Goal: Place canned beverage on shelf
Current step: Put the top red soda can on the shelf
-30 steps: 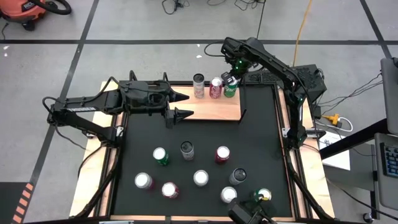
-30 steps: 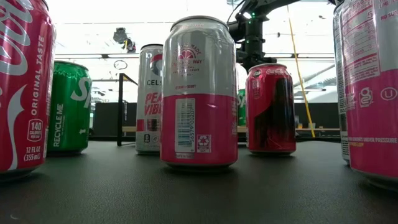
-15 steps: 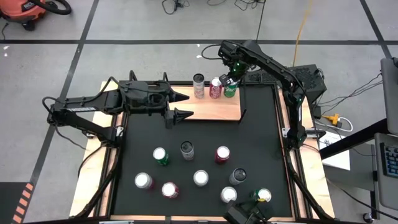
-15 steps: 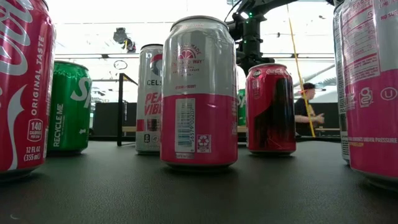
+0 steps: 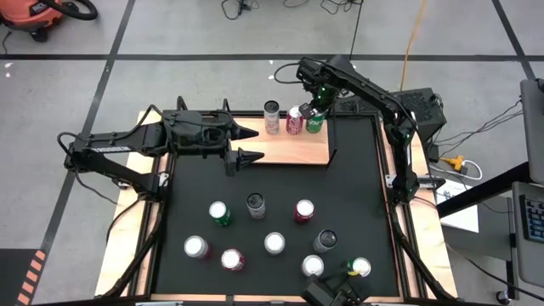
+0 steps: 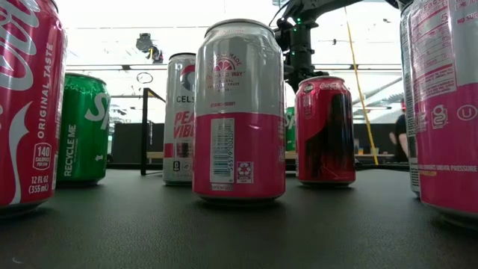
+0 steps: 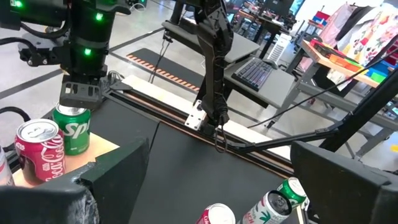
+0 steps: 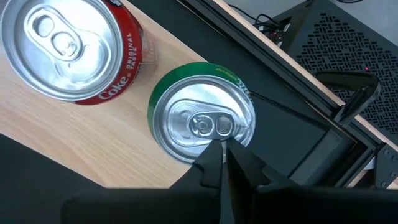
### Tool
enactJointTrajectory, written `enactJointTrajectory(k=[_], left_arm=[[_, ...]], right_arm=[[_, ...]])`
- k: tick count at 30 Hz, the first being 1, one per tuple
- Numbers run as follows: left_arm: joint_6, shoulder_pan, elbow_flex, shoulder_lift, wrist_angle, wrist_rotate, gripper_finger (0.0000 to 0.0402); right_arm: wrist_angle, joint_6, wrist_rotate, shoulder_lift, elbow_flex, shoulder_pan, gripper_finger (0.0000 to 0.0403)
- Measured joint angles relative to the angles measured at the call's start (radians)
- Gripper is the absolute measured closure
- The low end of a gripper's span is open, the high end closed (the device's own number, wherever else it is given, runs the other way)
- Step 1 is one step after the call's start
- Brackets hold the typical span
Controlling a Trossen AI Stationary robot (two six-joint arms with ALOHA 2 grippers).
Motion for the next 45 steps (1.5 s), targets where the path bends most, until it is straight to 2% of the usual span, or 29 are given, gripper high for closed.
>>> enactJointTrajectory(k=[30,33,39,45], left_arm=[[-0.001,0.0,0.0,-0.001,0.0,0.011,0.0013],[-0.001,0.0,0.0,-0.001,0.0,0.011,0.0013],[-0.005,0.0,0.0,-0.001,0.0,0.011,0.0013],[-0.004,0.0,0.0,-0.001,-0.007,0.011,0.0013]], right_arm=[[-0.04,0.018,-0.039,-0.031,-0.001,0.013,0.0403],[-0.008,0.017,-0.072,-0.04,-0.001,0.011,0.0403],[0.155,0.017,-0.22,-0.079,-0.001,0.045,0.0403],[0.217,0.083,-0.218,-0.1,0.0,0.124,0.0403]])
